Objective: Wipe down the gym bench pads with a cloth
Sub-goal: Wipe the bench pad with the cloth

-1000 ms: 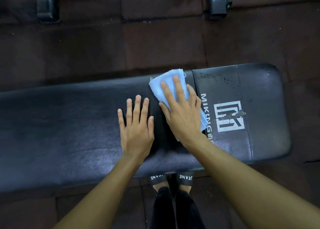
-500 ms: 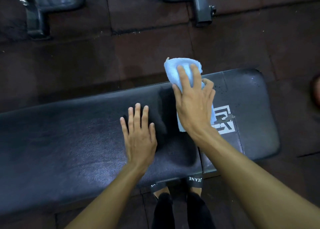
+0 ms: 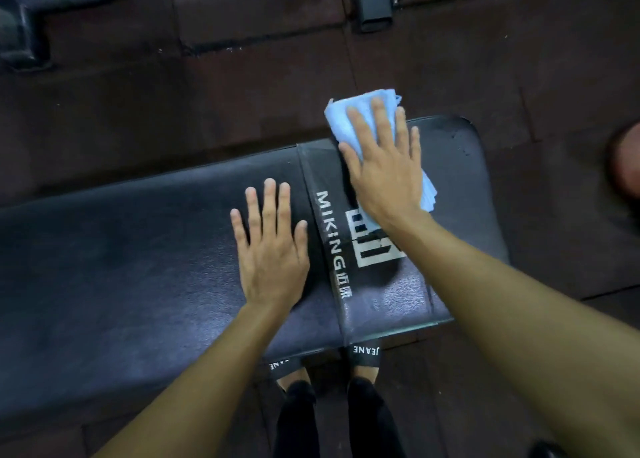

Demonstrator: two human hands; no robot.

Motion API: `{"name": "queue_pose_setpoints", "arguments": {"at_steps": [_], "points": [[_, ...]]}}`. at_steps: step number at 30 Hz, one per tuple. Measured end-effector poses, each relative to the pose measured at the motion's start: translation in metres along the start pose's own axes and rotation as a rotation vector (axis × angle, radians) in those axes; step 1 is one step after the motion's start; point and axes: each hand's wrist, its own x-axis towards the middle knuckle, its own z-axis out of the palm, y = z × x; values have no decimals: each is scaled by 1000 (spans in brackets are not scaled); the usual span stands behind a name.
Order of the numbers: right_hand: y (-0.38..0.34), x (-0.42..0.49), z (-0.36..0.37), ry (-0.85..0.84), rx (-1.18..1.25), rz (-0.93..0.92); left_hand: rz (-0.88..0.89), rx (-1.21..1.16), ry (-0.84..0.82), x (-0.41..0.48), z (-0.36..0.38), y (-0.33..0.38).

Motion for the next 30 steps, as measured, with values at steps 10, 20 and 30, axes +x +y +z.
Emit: {"name": "queue_pose_setpoints", "arguments": {"at_steps": [10,20,30], "points": [[100,-59,-21,104,151,497,-16,35,1,-3,1,3],[17,-164,13,-5,36,-148,-24,25,28,-3,2,4],[93,-110,-8,90,32,301,-17,20,27,-5,1,3]]}}
